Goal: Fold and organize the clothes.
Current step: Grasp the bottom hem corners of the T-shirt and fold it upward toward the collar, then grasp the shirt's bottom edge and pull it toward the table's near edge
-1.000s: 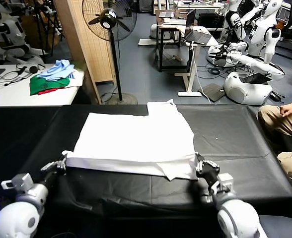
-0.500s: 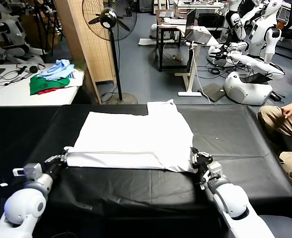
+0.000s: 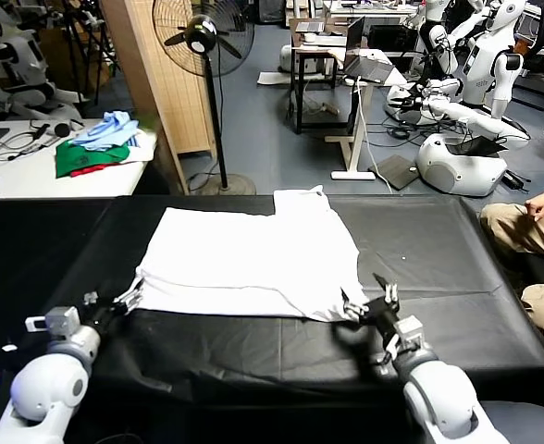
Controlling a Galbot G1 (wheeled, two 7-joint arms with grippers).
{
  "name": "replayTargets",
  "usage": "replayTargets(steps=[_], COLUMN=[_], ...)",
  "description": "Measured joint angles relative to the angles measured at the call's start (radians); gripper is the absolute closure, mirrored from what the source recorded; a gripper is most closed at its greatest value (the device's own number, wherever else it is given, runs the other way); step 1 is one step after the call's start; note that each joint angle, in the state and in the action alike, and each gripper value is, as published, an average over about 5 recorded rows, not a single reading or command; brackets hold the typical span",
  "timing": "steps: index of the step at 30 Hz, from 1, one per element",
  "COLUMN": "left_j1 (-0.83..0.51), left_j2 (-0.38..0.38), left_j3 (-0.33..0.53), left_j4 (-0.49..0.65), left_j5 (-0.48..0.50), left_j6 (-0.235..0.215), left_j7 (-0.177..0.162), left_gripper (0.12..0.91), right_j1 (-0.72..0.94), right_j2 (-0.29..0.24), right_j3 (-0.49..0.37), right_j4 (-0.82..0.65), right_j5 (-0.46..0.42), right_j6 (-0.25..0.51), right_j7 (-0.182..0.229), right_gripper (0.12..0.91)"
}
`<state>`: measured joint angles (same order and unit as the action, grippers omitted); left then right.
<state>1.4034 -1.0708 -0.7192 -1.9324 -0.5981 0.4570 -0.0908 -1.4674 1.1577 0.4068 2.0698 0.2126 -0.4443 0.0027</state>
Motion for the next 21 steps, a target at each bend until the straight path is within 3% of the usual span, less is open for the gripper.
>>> replayTargets(steps=[5,10,14,17,21], left_j1=[0.017,0.017,0.016,0.015,0.013], left_j2=[0.002,0.002,-0.001,-0.002,-0.002], left_j3=[-0.015,-0.019,-0.016,-0.014,-0.014], left_j4=[0.009,0.025,0.035,0.044,0.06], left_j5=[-0.052,-0.076,-0.072,-0.069,-0.068], left_j6=[0.024,0.043,0.047,0.049,0.051], left_j7=[0.01,0.02,0.024,0.026,0.035], left_gripper=[0.232,0.232,0.262,0.385,0.602], right_j1=[-0.016,-0.026,-0.021,-0.014,-0.014], right_j2=[0.009,0.011,0.011,0.011,0.011], right_j3=[0.0,0.001,0.002,0.001,0.002], right_j4=[-0.001,0.002,0.0,-0.004,0.002], right_j5=[0.001,-0.002,-0.003,-0.002,0.015], right_j6=[-0.008,-0.005,-0.003,-0.002,-0.01], right_j7=[0.011,0.012,0.012,0.013,0.027], right_gripper=[0.265,0.462,0.527,0.6,0.795])
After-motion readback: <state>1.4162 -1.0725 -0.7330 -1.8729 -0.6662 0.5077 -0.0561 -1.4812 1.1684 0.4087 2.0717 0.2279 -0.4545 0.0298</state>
